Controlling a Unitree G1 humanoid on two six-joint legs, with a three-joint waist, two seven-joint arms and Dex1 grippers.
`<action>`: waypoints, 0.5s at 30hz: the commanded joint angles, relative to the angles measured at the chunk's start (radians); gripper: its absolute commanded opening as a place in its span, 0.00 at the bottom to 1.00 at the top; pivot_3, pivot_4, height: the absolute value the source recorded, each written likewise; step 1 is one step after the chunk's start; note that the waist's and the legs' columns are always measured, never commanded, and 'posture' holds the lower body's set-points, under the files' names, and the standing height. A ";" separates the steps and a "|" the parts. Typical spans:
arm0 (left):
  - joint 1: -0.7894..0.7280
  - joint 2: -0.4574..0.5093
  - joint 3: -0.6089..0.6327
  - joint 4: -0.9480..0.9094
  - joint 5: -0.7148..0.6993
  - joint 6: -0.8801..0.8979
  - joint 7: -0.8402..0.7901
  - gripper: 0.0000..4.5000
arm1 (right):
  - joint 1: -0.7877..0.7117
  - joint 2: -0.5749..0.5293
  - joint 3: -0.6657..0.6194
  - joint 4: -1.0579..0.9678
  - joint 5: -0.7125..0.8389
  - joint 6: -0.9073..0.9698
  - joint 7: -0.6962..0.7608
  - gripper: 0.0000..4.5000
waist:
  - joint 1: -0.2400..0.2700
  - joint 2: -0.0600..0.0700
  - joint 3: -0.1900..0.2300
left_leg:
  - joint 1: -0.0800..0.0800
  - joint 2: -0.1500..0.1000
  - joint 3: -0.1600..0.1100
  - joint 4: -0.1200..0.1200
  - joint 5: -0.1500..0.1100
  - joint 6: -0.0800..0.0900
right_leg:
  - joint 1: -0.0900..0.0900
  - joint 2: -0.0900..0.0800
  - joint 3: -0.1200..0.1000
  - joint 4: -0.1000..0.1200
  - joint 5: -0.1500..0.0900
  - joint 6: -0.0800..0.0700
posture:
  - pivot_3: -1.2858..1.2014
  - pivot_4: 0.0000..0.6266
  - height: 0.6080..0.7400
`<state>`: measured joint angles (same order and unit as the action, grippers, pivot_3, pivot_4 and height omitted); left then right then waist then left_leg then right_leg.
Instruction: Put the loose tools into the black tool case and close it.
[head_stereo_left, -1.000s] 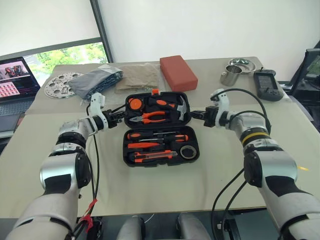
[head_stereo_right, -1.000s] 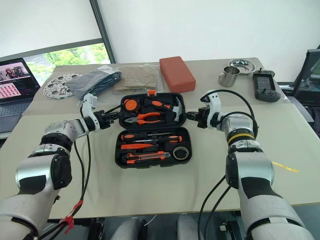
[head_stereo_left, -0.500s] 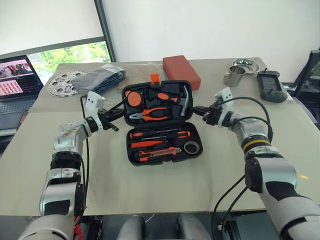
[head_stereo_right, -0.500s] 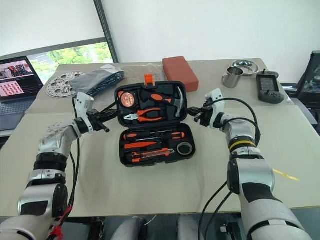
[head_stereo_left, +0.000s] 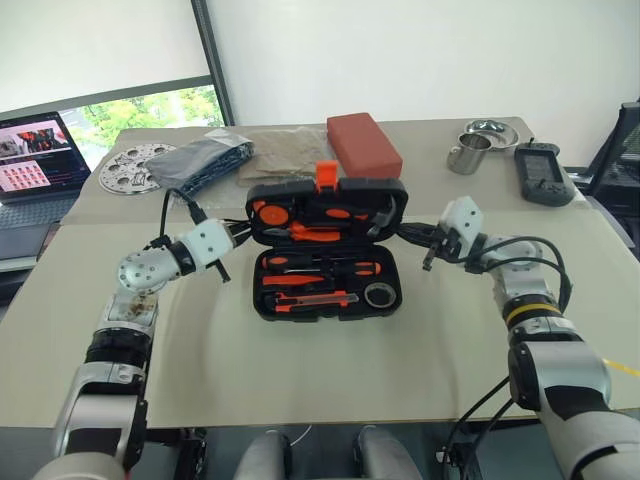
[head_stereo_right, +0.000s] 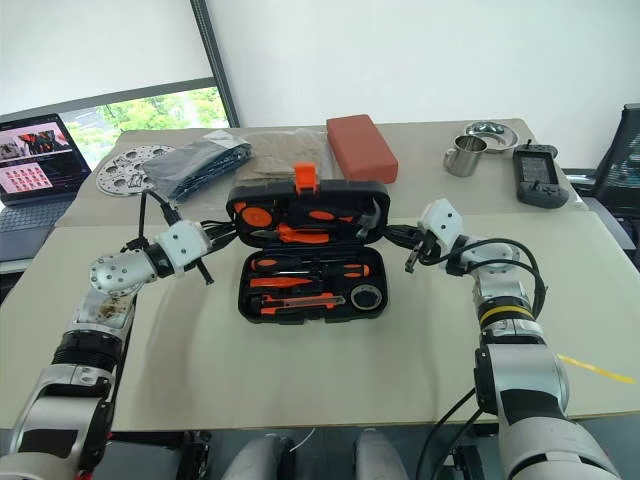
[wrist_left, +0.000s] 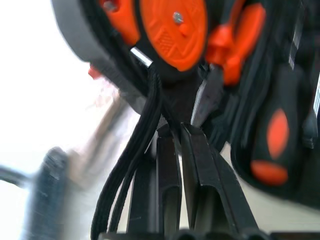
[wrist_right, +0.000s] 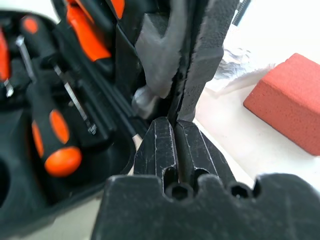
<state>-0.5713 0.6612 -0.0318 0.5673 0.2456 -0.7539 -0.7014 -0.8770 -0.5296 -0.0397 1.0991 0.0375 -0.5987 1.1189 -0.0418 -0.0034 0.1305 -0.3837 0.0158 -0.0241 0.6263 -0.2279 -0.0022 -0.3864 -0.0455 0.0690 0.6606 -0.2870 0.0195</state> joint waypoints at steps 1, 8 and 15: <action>0.003 0.063 -0.025 -0.023 0.129 -0.296 0.130 0.38 | 0.010 -0.047 0.011 -0.054 -0.005 -0.074 0.034 0.16 | 0.005 0.000 0.000 | 0.000 0.000 0.000 0.000 0.000 0.000 | 0.000 0.000 0.000 0.000 0.000 0.000 | 0.52 0.24 0.75; 0.085 0.143 0.021 -0.007 0.312 -0.546 0.361 0.95 | 0.103 -0.136 0.001 -0.134 0.039 -0.084 0.142 0.67 | 0.028 0.002 -0.002 | 0.000 0.000 0.000 0.000 0.000 0.000 | 0.002 -0.003 0.000 -0.003 0.000 0.000 | 0.52 0.24 0.75; 0.220 0.229 0.047 0.022 0.355 -0.650 0.470 1.00 | 0.234 -0.241 -0.018 -0.202 0.090 -0.077 0.227 0.87 | 0.021 0.003 -0.003 | 0.005 0.000 0.005 -0.002 -0.001 0.001 | 0.001 -0.008 -0.001 -0.004 0.000 0.000 | 0.52 0.24 0.75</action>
<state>-0.3499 0.8702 -0.0155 0.5883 0.5999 -1.3831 -0.2736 -0.6439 -0.7609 -0.0325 0.9511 0.0780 -0.6555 1.3321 -0.0206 0.0000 0.1276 -0.3762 0.0157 -0.0176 0.6244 -0.2286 -0.0010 -0.3841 -0.0542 0.0682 0.6548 -0.2872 0.0195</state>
